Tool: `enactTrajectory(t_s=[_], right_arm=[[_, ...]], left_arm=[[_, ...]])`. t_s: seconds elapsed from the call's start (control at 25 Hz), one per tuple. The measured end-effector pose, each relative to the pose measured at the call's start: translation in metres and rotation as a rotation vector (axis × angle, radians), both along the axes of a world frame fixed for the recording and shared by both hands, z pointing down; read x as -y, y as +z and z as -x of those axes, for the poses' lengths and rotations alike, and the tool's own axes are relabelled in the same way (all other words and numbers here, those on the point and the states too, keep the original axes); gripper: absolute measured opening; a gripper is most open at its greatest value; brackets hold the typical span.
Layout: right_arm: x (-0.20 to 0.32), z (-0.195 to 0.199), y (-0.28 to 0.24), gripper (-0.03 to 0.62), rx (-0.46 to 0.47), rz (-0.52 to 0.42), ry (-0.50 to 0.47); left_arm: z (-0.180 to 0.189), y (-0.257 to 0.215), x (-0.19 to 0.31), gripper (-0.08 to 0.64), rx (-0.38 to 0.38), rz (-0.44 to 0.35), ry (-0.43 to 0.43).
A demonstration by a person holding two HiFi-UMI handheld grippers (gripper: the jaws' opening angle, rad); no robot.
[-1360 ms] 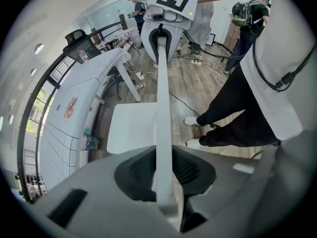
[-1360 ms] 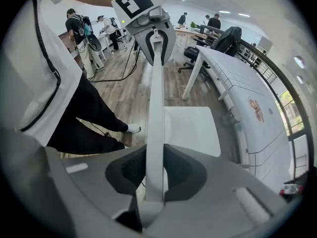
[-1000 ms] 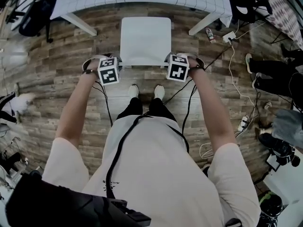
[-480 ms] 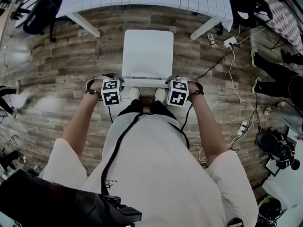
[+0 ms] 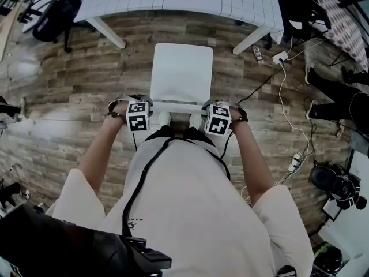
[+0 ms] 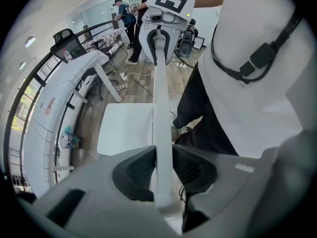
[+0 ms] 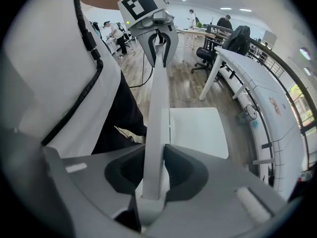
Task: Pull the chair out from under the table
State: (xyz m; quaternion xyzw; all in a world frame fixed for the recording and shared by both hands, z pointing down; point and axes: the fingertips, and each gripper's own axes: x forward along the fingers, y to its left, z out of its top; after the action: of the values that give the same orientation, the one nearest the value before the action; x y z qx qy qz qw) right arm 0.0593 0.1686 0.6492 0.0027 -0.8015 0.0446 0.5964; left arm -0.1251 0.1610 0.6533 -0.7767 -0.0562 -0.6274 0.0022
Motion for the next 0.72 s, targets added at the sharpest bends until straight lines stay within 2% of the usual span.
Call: enactTrajectory(t_s=[0.04,0.12,0.2,0.44,0.56,0.64,0.72], right_arm=[[0.0,0.001,-0.002,0.101,0.016,0.006,0.008],[0.001,0.003,-0.009,0.152,0.057,0.018,0.038],[-0.001,0.005,-0.018,0.166,0.094,0.029,0.068],[0.011,0.009,-0.059,0.169,0.224,0.027,0.168],[0.026,0.019,-0.088,0.155,0.375,0.012,0.275],[0.041,0.021,-0.115,0.069,0.509,-0.002,0.38],[0.055,0.018,-0.142,0.027,0.654,-0.009,0.486]], left_arm=[[0.0,-0.001,-0.002,0.121,-0.011,0.018,-0.013],[-0.001,-0.004,-0.004,0.177,-0.045,0.059,-0.061],[-0.004,-0.009,-0.007,0.214,-0.088,0.1,-0.125],[-0.031,-0.057,0.016,0.227,-0.304,0.179,-0.318],[-0.045,-0.079,0.035,0.227,-0.417,0.163,-0.393],[-0.057,-0.096,0.049,0.205,-0.509,0.127,-0.433],[-0.07,-0.115,0.059,0.177,-0.603,0.102,-0.475]])
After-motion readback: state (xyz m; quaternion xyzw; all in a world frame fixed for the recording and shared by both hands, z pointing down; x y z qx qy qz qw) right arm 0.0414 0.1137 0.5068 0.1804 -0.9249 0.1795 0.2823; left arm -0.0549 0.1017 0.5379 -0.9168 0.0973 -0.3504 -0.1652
